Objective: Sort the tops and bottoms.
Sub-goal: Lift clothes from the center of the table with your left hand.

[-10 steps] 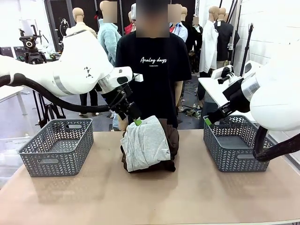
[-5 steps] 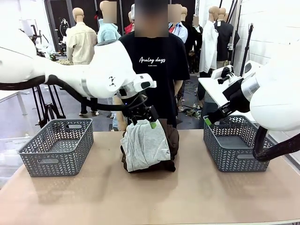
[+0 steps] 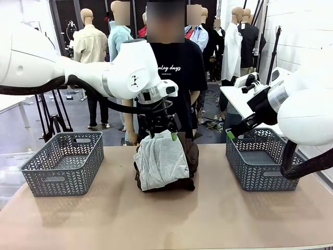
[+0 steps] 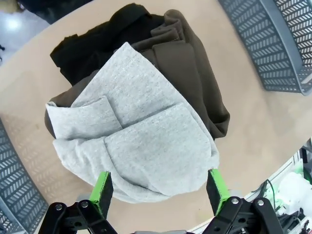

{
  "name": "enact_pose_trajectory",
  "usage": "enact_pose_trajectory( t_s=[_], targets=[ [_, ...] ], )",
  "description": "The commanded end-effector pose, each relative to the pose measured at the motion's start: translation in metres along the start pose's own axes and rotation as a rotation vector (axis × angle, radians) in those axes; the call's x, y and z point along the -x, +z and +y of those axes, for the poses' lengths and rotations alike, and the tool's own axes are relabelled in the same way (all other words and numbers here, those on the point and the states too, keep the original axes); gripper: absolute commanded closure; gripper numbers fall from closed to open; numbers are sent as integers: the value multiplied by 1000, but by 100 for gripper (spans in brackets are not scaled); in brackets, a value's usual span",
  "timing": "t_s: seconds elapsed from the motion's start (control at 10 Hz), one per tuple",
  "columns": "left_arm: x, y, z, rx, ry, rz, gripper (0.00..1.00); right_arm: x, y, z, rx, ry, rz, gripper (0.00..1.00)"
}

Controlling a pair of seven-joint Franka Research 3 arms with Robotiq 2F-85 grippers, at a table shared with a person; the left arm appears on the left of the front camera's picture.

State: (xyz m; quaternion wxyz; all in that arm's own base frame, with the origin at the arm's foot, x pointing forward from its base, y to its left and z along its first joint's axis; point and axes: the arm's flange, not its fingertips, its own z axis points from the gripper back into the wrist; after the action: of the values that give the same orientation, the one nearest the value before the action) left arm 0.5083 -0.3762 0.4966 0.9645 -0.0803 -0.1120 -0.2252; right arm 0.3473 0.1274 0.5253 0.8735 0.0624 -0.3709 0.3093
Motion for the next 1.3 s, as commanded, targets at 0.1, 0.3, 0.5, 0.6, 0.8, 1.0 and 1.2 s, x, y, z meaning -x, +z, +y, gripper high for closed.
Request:
enact_pose_trajectory(
  t_s=[0.1, 0.3, 0.5, 0.6, 0.8, 1.0, 1.2],
  targets=[
    [-14, -12, 2, -49, 39, 13, 0, 0, -1, 0, -8, -9, 0, 0],
    [-15, -20, 3, -69, 46, 20, 0, 0, -1, 0, -8, -9, 0, 0],
    [-20, -26, 7, -76, 58, 12, 0, 0, -1, 0, -8, -9, 0, 0],
    [-21, -31, 10, -72, 63, 17, 0, 0, -1, 0, -8, -9, 0, 0],
    [-21, -31, 11, -79, 75, 10, 0, 0, -1, 0, -8, -9, 0, 0],
    [-23, -31, 11, -71, 77, 22, 21, 0, -1, 0, -8, -9, 0, 0],
    [-25, -32, 11, -71, 81, 40, 56, 0, -1, 0, -8, -9, 0, 0]
  ],
)
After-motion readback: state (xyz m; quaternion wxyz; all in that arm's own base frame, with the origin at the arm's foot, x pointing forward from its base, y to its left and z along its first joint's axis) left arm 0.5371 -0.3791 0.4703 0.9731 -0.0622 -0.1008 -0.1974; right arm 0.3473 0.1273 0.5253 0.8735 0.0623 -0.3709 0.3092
